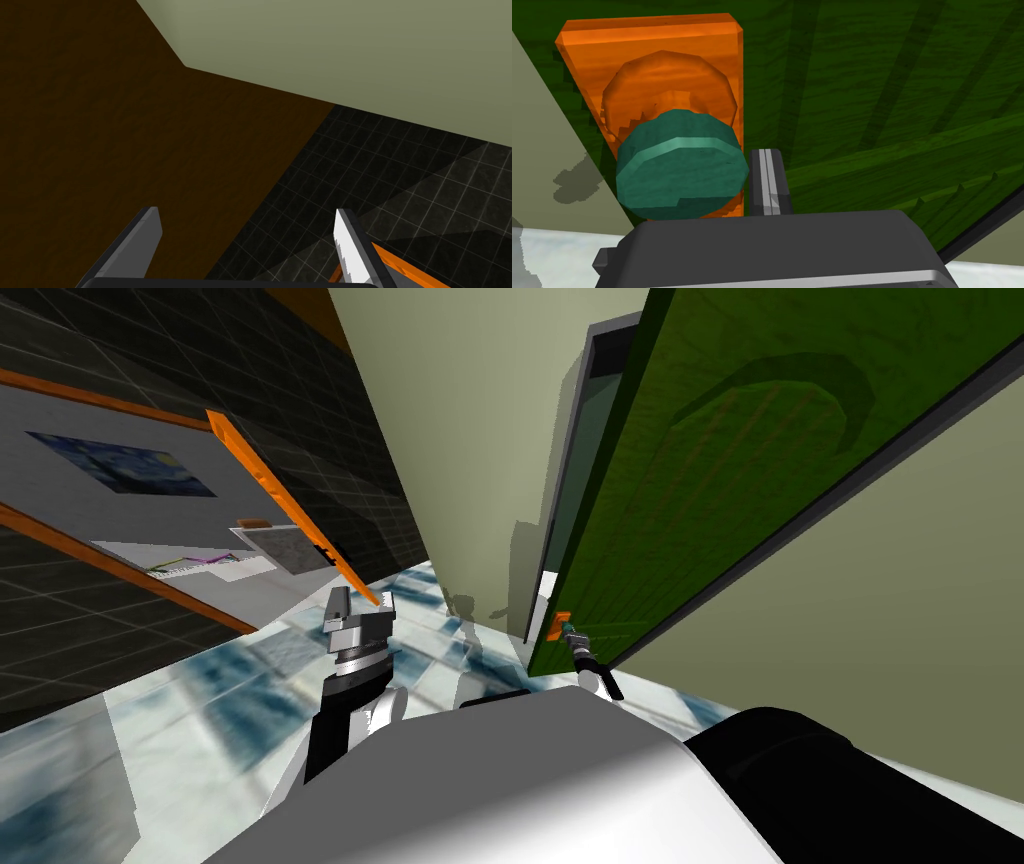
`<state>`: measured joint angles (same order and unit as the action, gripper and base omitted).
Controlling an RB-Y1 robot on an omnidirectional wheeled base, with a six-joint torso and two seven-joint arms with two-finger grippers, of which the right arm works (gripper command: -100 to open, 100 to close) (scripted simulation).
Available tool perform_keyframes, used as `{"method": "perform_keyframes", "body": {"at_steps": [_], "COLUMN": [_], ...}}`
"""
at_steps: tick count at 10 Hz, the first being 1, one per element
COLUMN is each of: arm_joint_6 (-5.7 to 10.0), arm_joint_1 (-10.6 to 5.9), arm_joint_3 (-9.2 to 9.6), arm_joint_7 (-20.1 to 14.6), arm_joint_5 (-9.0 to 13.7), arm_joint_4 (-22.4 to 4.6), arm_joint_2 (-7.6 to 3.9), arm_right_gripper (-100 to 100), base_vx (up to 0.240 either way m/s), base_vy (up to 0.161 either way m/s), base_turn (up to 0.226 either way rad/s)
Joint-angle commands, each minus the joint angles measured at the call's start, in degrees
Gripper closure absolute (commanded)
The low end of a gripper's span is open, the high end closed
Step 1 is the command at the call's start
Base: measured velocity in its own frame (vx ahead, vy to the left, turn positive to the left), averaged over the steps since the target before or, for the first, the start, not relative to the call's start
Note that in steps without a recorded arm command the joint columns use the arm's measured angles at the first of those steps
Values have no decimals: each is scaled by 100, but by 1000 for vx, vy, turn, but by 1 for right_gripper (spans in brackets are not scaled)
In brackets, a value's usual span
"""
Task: Pull the door open
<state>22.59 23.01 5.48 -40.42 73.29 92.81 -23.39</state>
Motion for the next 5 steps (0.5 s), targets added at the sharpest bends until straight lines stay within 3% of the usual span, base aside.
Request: {"method": "perform_keyframes", "body": {"at_steps": [1, 5], "arm_joint_6": [76, 235], "arm_joint_1": [-123, -381], "arm_joint_3": [97, 299], "arm_joint_7": [-84, -258], "arm_joint_5": [-118, -365], "arm_joint_4": [-79, -243], "arm_joint_2": [47, 145], "arm_right_gripper": [-100, -100], "base_vx": [-157, -235], "base_vy": [-44, -99], "base_turn": [141, 158]}}
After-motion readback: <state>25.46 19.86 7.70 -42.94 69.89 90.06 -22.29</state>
